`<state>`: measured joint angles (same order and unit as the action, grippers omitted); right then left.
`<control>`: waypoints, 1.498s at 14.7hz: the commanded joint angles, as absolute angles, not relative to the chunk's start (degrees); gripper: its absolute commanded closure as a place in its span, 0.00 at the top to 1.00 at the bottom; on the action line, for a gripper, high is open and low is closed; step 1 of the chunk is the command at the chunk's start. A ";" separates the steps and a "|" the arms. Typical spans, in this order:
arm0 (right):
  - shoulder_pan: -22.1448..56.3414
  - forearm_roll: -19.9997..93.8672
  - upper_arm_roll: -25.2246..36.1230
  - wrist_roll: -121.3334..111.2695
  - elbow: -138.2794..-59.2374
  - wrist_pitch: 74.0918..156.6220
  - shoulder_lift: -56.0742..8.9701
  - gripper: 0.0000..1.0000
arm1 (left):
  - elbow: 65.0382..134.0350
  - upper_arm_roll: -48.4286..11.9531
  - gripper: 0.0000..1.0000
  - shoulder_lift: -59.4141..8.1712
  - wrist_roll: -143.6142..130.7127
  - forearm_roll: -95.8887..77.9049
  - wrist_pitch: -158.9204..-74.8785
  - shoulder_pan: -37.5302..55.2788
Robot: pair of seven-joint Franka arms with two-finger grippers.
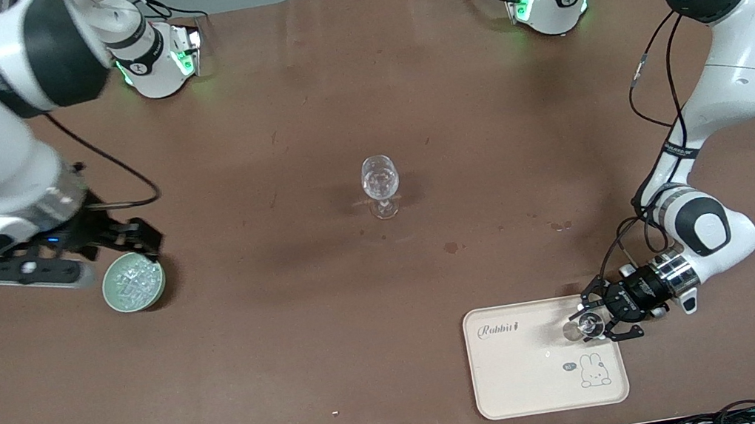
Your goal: Pour wine and add ice with both arms
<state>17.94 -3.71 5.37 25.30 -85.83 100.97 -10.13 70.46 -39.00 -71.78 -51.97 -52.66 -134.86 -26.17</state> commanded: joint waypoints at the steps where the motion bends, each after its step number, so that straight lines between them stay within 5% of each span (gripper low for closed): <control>1: 12.41 -3.78 3.96 23.82 -90.88 97.93 -4.58 1.00 | 70.40 -37.88 1.00 -70.06 -50.98 -52.30 -134.91 -26.19; 10: -3.42 1.14 0.27 10.02 -81.67 83.34 -2.20 1.00 | 79.36 -36.74 1.00 -52.23 -51.51 -22.12 -125.80 -31.89; 16: -3.25 0.53 -0.09 7.75 -77.87 73.67 -1.15 1.00 | 79.10 -37.26 1.00 -37.99 -50.98 -4.50 -109.88 -31.91; 22: -3.25 0.53 0.70 3.25 -81.73 74.79 3.24 1.00 | 79.10 -40.60 1.00 -25.25 -37.30 3.96 -95.91 -31.64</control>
